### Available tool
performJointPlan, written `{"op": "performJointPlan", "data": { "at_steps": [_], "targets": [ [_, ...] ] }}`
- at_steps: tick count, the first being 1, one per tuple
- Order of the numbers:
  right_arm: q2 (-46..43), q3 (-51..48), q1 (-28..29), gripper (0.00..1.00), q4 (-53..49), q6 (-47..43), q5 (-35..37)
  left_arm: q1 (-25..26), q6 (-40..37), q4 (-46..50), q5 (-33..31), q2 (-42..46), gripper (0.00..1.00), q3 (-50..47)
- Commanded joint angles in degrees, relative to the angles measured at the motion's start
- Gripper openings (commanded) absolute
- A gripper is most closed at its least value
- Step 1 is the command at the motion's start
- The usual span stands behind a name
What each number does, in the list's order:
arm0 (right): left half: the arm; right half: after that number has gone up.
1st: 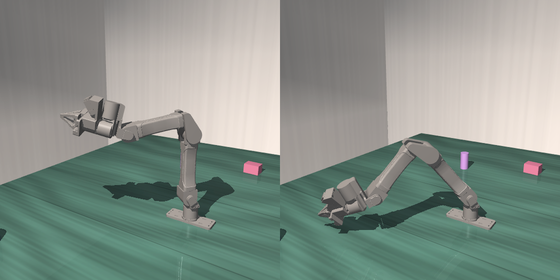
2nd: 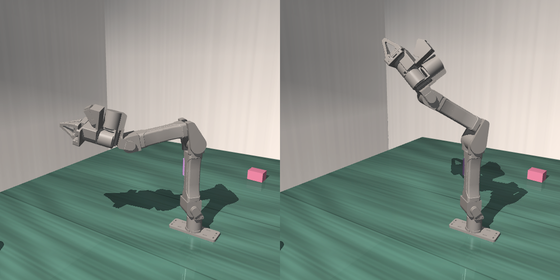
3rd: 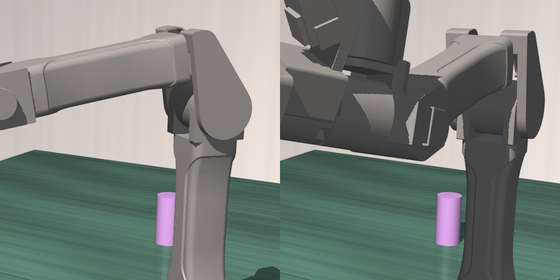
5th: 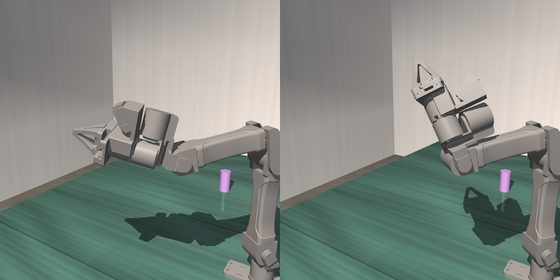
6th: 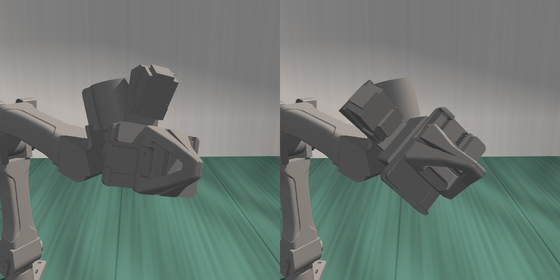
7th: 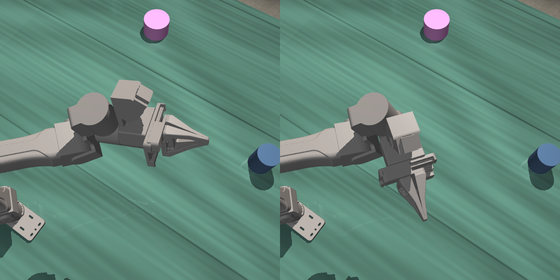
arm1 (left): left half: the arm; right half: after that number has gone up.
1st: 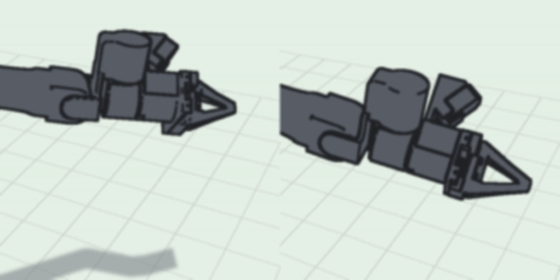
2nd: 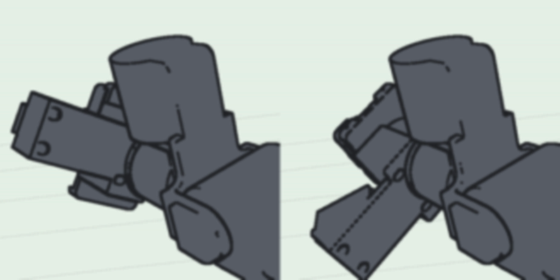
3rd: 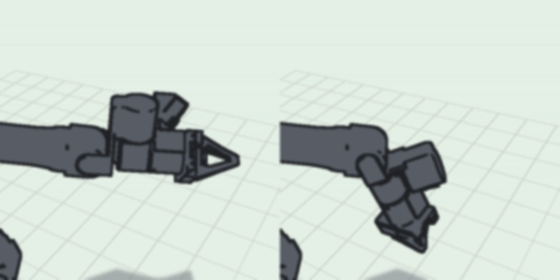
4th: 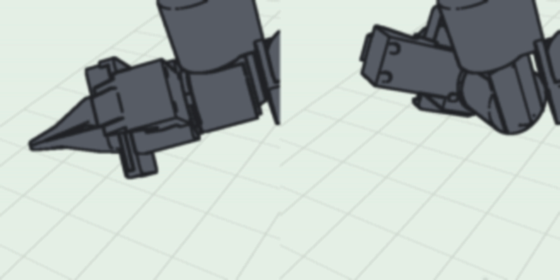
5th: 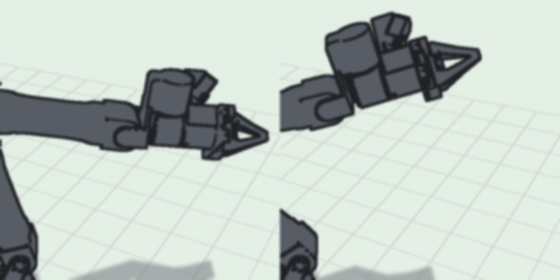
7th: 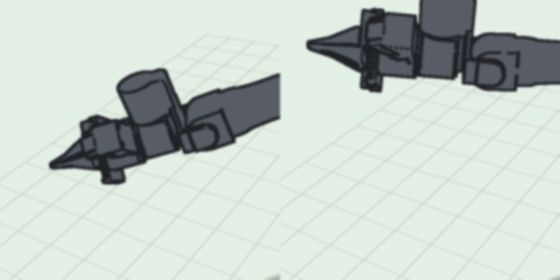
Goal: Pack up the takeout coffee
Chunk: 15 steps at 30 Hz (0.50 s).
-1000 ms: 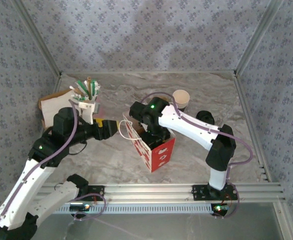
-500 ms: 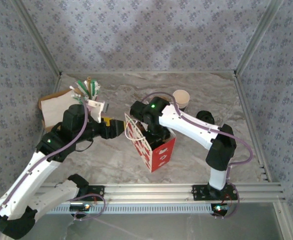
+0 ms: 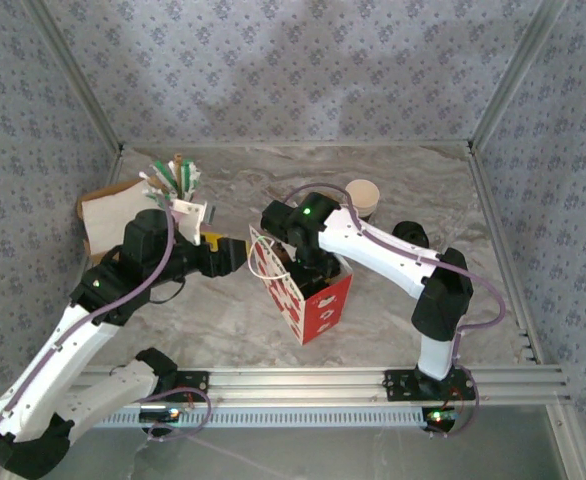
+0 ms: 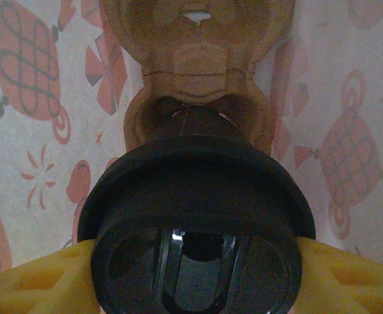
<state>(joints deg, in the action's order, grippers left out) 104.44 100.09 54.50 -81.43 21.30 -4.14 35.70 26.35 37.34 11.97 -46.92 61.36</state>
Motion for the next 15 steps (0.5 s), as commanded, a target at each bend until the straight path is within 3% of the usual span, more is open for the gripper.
{"op": "performJointPlan", "data": {
  "at_steps": [1, 15],
  "targets": [
    [0.3, -0.6, -0.3, 0.64, -0.3, -1.0, -1.0, 0.3, -1.0, -1.1, -0.8, 0.7, 0.76, 0.9],
    [0.4, -1.8, -0.6, 0.64, 0.7, -1.0, -1.4, 0.3, -0.9, -1.1, -1.2, 0.9, 0.76, 0.3]
  ]
}}
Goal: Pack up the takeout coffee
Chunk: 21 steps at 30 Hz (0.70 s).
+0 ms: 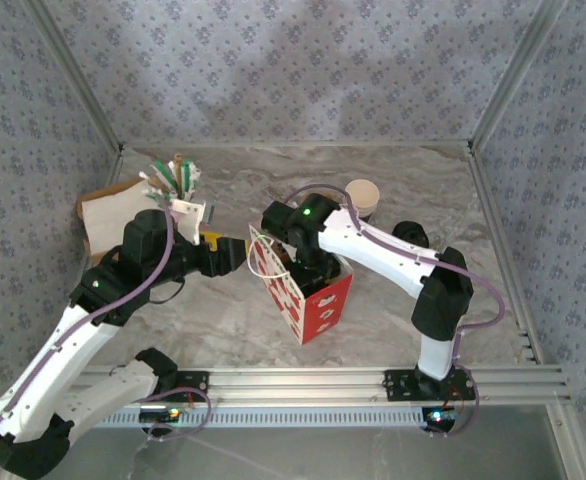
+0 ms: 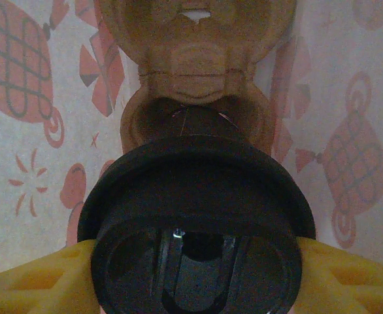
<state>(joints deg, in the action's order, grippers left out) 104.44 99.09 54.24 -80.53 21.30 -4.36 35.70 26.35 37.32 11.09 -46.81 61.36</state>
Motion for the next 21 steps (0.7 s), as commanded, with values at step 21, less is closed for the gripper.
{"op": "performJointPlan", "data": {
  "at_steps": [21],
  "targets": [
    [0.0, -2.2, -0.7, 0.64, 1.3, -1.2, -1.5, 0.3, -0.9, -1.4, -0.7, 0.9, 0.76, -0.3]
  ]
}}
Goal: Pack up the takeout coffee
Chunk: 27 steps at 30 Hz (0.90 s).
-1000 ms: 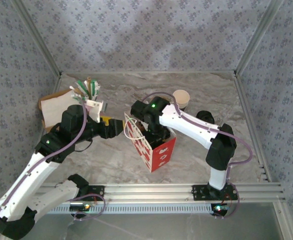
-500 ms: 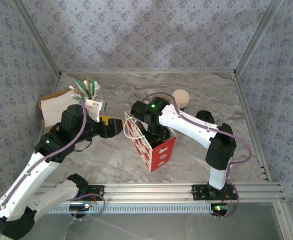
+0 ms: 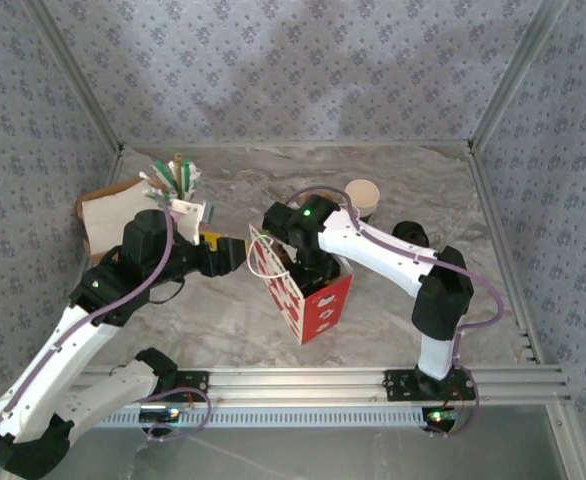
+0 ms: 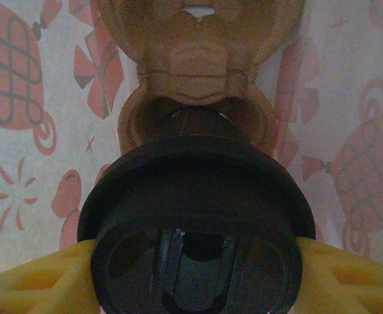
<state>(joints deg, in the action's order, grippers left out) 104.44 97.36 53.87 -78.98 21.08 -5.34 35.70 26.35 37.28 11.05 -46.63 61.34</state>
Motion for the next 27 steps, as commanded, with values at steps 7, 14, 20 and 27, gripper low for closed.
{"op": "performJointPlan", "data": {
  "at_steps": [7, 14, 20, 27],
  "targets": [
    [0.3, -1.1, -0.4, 0.64, 0.3, -0.9, -0.9, 0.3, -0.9, -1.4, -1.0, 0.9, 0.76, -0.5],
    [0.4, -1.9, -0.7, 0.64, 1.2, -1.0, -1.2, 0.3, -0.8, -1.5, -1.1, 1.1, 0.76, -0.7],
    [0.5, -2.1, -0.7, 0.63, 1.4, -1.0, -1.3, 0.3, -0.8, -1.4, -1.2, 1.2, 0.76, -0.7],
    [0.7, -2.3, -0.8, 0.63, 1.8, -1.0, -1.4, 0.3, -0.8, -1.4, -1.2, 1.1, 0.76, -0.8]
  ]
}}
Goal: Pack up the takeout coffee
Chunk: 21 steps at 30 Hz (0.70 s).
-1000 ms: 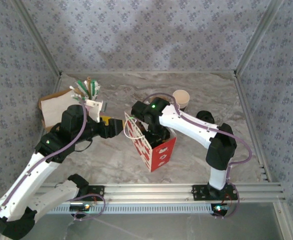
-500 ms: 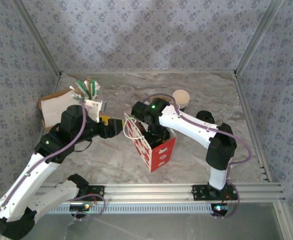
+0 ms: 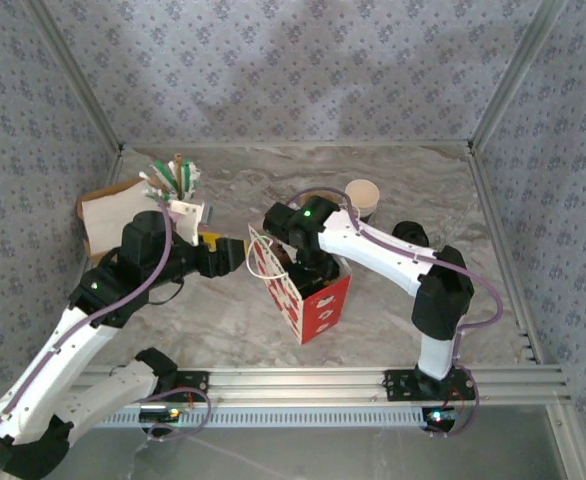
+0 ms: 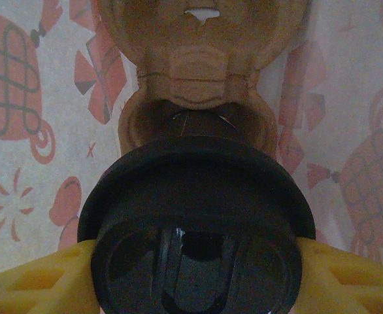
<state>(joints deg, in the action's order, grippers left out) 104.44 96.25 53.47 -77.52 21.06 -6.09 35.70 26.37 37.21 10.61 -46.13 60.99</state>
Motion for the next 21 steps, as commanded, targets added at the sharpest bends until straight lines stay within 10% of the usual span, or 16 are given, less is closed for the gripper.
{"op": "performJointPlan", "data": {
  "at_steps": [1, 21],
  "targets": [
    [0.7, -1.2, -0.4, 0.63, 0.4, -1.0, -0.8, 0.3, -0.8, -1.4, -0.9, 0.6, 0.76, -0.5],
    [1.2, -1.0, -0.6, 0.63, 0.8, -1.4, -1.1, 0.3, -1.0, -1.7, -0.9, 0.1, 0.77, -0.3]
  ]
}}
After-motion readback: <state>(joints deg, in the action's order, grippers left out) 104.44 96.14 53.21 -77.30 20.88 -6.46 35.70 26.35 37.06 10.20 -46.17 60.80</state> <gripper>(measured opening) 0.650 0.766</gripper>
